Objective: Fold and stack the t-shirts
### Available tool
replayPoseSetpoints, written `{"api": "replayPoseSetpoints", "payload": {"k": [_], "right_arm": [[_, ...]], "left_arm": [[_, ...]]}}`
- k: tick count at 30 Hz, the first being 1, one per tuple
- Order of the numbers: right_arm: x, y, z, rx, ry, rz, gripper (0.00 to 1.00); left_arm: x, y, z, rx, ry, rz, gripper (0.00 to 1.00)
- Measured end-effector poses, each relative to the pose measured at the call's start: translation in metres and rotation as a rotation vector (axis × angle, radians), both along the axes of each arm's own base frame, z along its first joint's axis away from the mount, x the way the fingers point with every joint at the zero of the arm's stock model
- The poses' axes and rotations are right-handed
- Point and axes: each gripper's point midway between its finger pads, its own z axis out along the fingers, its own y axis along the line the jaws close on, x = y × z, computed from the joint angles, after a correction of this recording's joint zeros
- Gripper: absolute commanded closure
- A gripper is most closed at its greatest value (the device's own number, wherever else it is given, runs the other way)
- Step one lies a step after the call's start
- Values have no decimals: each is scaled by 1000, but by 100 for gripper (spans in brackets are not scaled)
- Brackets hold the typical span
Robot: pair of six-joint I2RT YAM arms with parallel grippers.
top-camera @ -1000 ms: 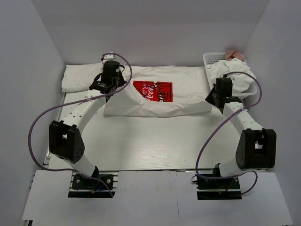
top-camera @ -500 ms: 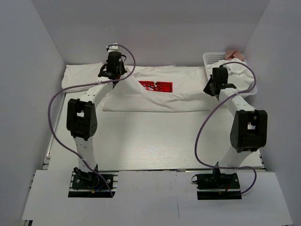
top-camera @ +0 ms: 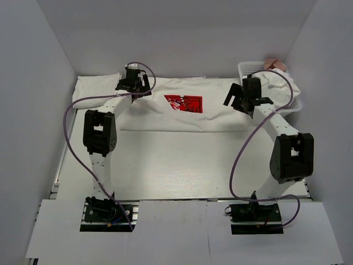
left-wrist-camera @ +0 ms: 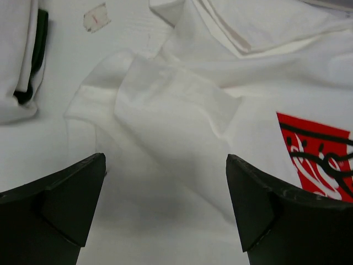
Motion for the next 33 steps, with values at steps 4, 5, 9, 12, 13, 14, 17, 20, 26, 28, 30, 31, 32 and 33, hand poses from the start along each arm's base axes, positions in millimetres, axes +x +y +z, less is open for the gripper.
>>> {"api": "replayPoseSetpoints", "payload": {"k": [4, 5, 9, 12, 13, 14, 17, 20, 26, 28, 30, 31, 32, 33], "right_arm": [[-21, 27, 1, 28, -8, 83, 10], [-23, 33, -3, 32, 0, 100, 10], [-21, 51, -33, 41, 52, 153, 10], [-17, 57, -75, 40, 133, 171, 10], [-17, 58, -90, 39, 160, 175, 10], [-19, 60, -102, 42, 187, 183, 10], [-10, 68, -104, 55, 167, 214, 10], [-19, 71, -112, 64, 168, 224, 10], [-92, 65, -114, 88, 162, 217, 10], [-124, 63, -114, 94, 174, 206, 10], [-154, 61, -113, 99, 178, 202, 10], [-169, 59, -113, 98, 190, 199, 10], [-187, 56, -112, 92, 202, 201, 10], [-200, 54, -111, 87, 210, 204, 10]], "left_arm": [[-44, -1, 16, -69, -4, -2, 0], [-53, -1, 21, -87, -12, -3, 0], [-65, -9, 17, -156, -14, -10, 0], [-68, -14, -14, -178, 50, -4, 0], [-70, -14, -27, -181, 79, -1, 0], [-74, -15, -41, -183, 112, 3, 0], [-87, -13, -72, -181, 180, 19, 0], [-101, -15, -72, -210, 187, 33, 0], [-182, -13, -71, -321, 193, 81, 0], [-219, -11, -70, -359, 215, 101, 0], [-252, -6, -71, -378, 253, 127, 0], [-269, -4, -71, -382, 278, 137, 0], [-287, 0, -71, -383, 305, 151, 0], [-299, 2, -70, -383, 323, 159, 0]]}}
